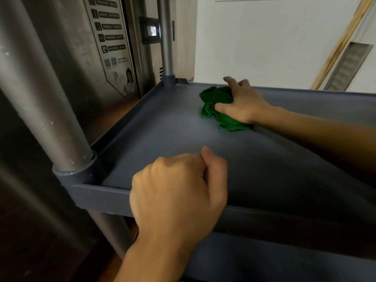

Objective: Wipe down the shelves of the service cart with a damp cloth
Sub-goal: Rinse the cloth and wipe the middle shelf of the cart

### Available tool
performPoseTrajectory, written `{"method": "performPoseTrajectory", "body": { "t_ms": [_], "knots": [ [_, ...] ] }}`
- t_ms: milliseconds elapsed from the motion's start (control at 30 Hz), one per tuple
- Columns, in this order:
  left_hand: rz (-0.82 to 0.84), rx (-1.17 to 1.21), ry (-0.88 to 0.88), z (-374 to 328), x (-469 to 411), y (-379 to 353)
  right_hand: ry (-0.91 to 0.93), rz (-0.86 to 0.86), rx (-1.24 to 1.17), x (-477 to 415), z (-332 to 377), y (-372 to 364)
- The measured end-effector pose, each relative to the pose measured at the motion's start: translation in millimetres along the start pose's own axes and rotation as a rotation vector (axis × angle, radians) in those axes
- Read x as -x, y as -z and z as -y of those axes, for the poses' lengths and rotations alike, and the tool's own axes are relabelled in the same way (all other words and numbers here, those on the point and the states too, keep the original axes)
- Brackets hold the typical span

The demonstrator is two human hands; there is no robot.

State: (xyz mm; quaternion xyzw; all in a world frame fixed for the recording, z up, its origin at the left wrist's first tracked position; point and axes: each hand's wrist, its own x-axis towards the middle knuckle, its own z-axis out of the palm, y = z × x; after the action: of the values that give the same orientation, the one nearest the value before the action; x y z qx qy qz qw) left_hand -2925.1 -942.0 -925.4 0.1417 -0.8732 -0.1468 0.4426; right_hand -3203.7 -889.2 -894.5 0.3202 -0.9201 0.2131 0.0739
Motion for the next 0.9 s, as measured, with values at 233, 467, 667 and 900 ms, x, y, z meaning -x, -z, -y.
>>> {"method": "performPoseTrajectory", "body": {
  "t_ms": [233,467,667,900],
  "knots": [
    [-0.036,-0.026,-0.033,-2.9,-1.0,1.6,0.045,0.056,0.148,-52.5,46.4,-19.5],
    [-0.04,-0.012,-0.014,-3.8,-2.0,2.0,0.23,0.022,0.089,-45.8,101.1,-40.8],
    [-0.058,0.009,-0.039,-3.4,0.6,3.9,0.374,-0.008,0.027,-5.1,124.1,-43.6],
    [-0.058,0.053,-0.08,4.6,1.6,10.2,0.418,0.048,-0.007,55.0,108.3,-20.8]
  ]
}}
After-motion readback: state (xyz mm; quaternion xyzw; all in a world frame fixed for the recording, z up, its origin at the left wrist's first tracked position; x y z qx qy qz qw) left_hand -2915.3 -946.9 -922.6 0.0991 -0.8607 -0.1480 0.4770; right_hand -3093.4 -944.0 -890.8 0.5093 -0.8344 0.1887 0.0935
